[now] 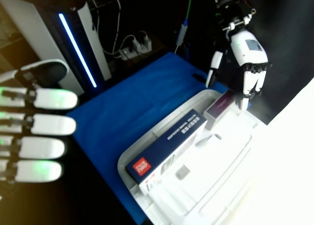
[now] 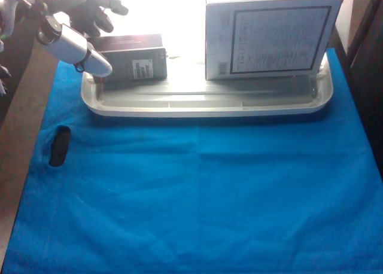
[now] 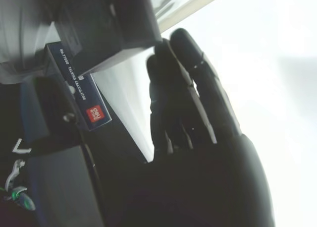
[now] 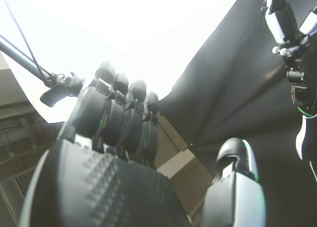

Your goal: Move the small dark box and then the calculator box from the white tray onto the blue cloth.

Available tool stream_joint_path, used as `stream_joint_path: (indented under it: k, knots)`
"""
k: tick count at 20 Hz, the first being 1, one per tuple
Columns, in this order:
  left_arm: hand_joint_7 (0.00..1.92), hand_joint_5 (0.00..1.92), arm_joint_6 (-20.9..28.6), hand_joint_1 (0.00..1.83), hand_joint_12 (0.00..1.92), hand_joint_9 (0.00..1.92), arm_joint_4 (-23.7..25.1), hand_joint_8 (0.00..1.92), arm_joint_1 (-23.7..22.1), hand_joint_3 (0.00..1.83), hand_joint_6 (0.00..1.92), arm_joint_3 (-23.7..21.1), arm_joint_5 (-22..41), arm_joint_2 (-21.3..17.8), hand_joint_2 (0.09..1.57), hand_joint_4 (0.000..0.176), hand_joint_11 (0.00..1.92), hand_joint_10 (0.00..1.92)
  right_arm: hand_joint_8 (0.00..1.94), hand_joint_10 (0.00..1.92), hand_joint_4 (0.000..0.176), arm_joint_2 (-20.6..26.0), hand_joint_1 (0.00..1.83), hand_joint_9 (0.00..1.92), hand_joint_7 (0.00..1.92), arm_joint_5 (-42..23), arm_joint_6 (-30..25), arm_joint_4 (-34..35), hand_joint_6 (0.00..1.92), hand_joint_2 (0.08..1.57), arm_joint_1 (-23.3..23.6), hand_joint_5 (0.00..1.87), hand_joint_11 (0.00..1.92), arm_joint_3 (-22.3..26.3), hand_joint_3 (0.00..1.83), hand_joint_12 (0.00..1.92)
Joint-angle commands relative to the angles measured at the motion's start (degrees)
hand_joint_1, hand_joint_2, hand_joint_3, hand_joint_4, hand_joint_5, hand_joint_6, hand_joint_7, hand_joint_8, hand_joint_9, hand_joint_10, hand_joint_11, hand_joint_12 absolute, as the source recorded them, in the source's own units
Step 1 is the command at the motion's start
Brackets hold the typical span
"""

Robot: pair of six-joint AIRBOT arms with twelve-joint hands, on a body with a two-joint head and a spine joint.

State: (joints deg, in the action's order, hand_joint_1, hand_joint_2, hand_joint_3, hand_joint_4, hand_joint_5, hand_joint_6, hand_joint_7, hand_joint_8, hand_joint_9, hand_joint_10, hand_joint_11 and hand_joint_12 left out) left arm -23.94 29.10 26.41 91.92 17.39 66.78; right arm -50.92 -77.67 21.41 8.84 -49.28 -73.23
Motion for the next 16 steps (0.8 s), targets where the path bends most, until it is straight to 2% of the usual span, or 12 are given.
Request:
stream_joint_path:
  k: [1, 6, 8, 10, 12, 14, 16]
  knots:
    - [0.88, 0.57, 0.3, 1.11, 0.96, 1.02, -0.9, 0.00, -0.8, 0.00, 0.01, 0.4, 4.3, 0.2, 0.82, 0.000, 0.78, 0.07, 0.00, 0.00, 0.000, 0.0, 0.45, 0.42, 0.53, -6.5, -0.2, 1.7, 0.00, 0.91, 0.9, 0.50, 0.46, -0.4, 0.00, 0.00]
    - [0.91, 0.60, 0.3, 1.14, 1.03, 1.09, -1.6, 0.02, -0.4, 0.00, 0.01, 1.9, 4.1, 1.6, 0.85, 0.000, 0.81, 0.09, 0.00, 0.00, 0.000, 0.0, 0.46, 0.42, 0.51, -6.6, -0.2, 1.7, 0.00, 0.91, 0.9, 0.50, 0.45, -0.3, 0.00, 0.00]
    - [0.84, 0.68, 0.3, 1.16, 1.12, 1.03, -2.4, 0.00, 0.2, 0.00, 0.01, 2.8, 3.9, 2.3, 0.88, 0.000, 0.76, 0.06, 0.00, 0.00, 0.000, 0.0, 0.42, 0.40, 0.49, -6.6, -0.2, 1.7, 0.00, 0.92, 0.9, 0.49, 0.45, -0.3, 0.00, 0.00]
    - [0.93, 0.73, 0.3, 1.18, 1.19, 1.05, -3.0, 0.03, 0.8, 0.00, 0.01, 4.2, 3.6, 3.4, 0.90, 0.000, 0.70, 0.08, 0.00, 0.00, 0.000, 0.0, 0.42, 0.39, 0.48, -6.6, -0.3, 1.7, 0.00, 0.92, 0.9, 0.49, 0.44, -0.2, 0.00, 0.00]
    - [0.89, 0.73, 0.3, 1.15, 0.96, 1.03, -3.0, 0.00, 1.2, 0.00, 0.01, 5.4, 2.7, 4.6, 0.90, 0.000, 0.75, 0.05, 0.00, 0.00, 0.000, 0.0, 0.43, 0.37, 0.45, -6.6, -0.3, 1.7, 0.00, 0.90, 0.9, 0.48, 0.42, 0.0, 0.00, 0.00]
    - [0.94, 0.79, 0.3, 1.15, 0.91, 0.98, -3.0, 0.02, 1.7, 0.00, 0.02, 6.1, 2.5, 5.4, 0.90, 0.000, 0.71, 0.02, 0.01, 0.00, 0.000, 0.0, 0.41, 0.38, 0.46, -6.7, -0.3, 1.6, 0.00, 0.89, 0.9, 0.49, 0.43, 0.1, 0.00, 0.01]
    - [1.05, 0.89, 0.3, 1.17, 0.83, 1.00, -3.0, 0.01, 2.1, 0.00, 0.01, 6.5, 2.3, 6.0, 0.91, 0.000, 0.71, 0.01, 0.01, 0.00, 0.000, 0.0, 0.44, 0.40, 0.50, -6.8, -0.3, 1.6, 0.01, 0.85, 0.9, 0.55, 0.45, 0.2, 0.00, 0.01]
